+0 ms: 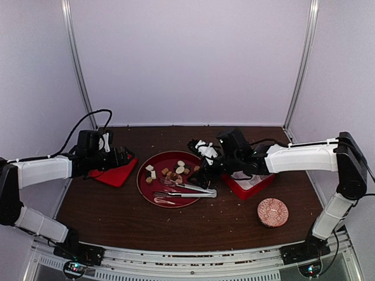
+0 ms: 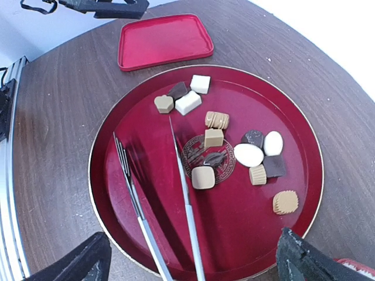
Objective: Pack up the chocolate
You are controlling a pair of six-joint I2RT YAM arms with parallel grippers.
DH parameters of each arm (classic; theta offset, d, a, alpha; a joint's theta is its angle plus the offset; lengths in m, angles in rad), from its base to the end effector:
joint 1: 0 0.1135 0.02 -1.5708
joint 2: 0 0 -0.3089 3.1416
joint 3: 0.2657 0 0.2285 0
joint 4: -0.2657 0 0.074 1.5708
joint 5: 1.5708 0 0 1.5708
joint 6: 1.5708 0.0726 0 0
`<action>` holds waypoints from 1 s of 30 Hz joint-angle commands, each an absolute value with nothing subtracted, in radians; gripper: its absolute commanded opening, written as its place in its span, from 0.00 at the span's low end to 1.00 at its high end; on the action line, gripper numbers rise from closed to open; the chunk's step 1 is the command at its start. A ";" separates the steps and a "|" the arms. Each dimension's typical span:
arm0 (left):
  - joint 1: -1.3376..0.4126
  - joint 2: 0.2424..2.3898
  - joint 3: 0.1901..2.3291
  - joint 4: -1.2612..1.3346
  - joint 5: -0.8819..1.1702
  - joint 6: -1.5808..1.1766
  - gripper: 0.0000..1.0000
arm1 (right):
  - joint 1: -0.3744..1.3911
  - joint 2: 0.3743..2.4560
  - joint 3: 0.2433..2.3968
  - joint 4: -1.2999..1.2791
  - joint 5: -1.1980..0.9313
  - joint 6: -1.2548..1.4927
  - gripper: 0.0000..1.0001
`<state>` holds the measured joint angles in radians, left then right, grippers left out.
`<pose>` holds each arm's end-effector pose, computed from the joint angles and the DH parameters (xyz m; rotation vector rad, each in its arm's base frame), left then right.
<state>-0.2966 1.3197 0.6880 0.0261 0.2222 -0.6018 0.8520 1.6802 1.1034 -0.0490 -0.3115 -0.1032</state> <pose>0.2590 -0.0959 0.2485 -0.2126 2.2494 -0.7398 0.2382 0.3061 0.2668 -1.1994 1.9230 0.7524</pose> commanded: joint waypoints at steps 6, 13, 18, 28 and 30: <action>-0.303 1.238 0.656 0.125 0.240 -0.558 0.98 | 0.845 1.808 1.136 -0.119 -0.490 -0.195 0.95; -0.304 1.219 0.613 0.193 0.298 -0.551 0.98 | 0.846 1.894 1.202 -0.197 -0.419 -0.259 0.91; -0.304 1.232 0.613 0.209 0.324 -0.555 0.98 | 0.847 1.937 1.238 -0.237 -0.394 -0.285 0.87; -0.303 1.246 0.620 0.212 0.330 -0.560 0.98 | 0.849 1.983 1.272 -0.254 -0.363 -0.284 0.76; -0.303 1.246 0.619 0.211 0.330 -0.561 0.98 | 0.853 1.986 1.267 -0.245 -0.367 -0.279 0.74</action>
